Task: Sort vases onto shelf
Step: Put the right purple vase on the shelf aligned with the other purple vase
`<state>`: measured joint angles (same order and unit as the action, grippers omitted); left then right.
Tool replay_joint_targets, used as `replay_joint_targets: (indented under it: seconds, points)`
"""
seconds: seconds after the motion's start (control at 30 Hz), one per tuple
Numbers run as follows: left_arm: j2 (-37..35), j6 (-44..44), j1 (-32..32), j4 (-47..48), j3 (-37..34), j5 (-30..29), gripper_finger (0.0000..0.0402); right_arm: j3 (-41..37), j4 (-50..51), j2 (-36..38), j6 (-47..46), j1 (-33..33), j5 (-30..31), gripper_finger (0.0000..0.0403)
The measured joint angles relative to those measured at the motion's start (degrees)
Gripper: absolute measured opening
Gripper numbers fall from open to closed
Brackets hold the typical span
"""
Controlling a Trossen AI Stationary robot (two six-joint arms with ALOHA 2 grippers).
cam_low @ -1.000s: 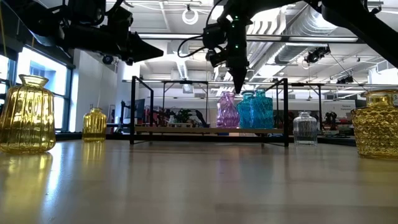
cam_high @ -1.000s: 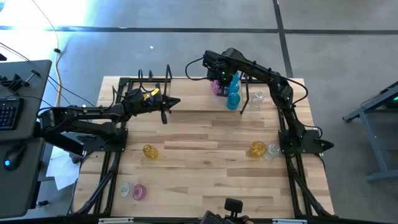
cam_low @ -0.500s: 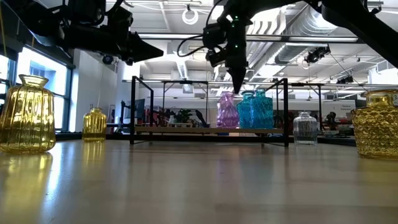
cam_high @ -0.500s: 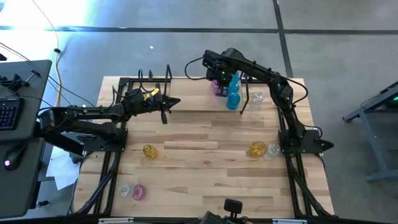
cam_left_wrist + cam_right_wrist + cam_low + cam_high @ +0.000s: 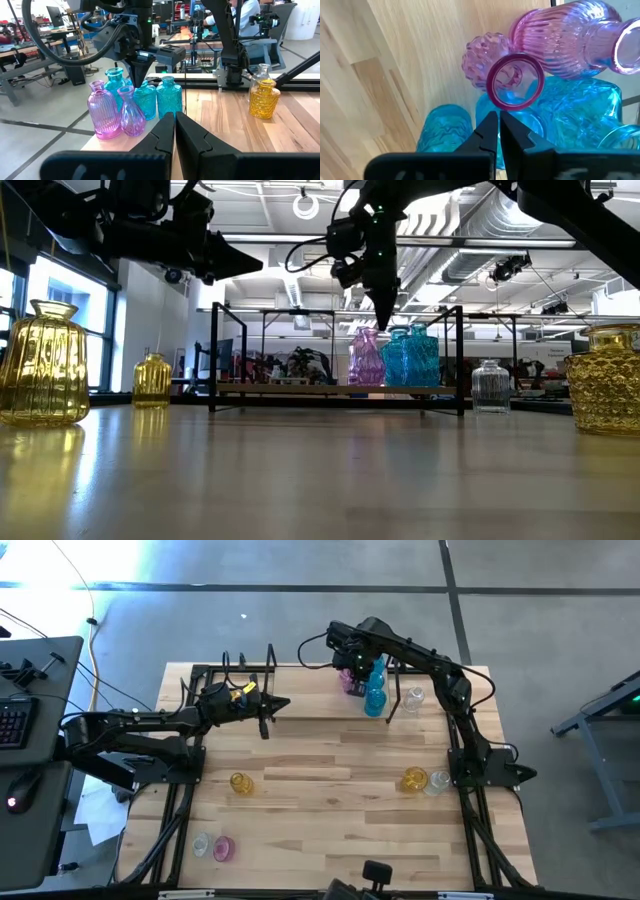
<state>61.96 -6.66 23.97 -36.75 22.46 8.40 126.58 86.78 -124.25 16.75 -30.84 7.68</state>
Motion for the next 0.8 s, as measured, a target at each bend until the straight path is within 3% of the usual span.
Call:
replay_joint_targets:
  seconds: [0.8]
  points:
    - [0.0, 0.0, -0.02, 0.0, 0.0, 0.02, 0.0005, 0.0, 0.0, 0.0, 0.02, -0.14, 1.09, 0.0]
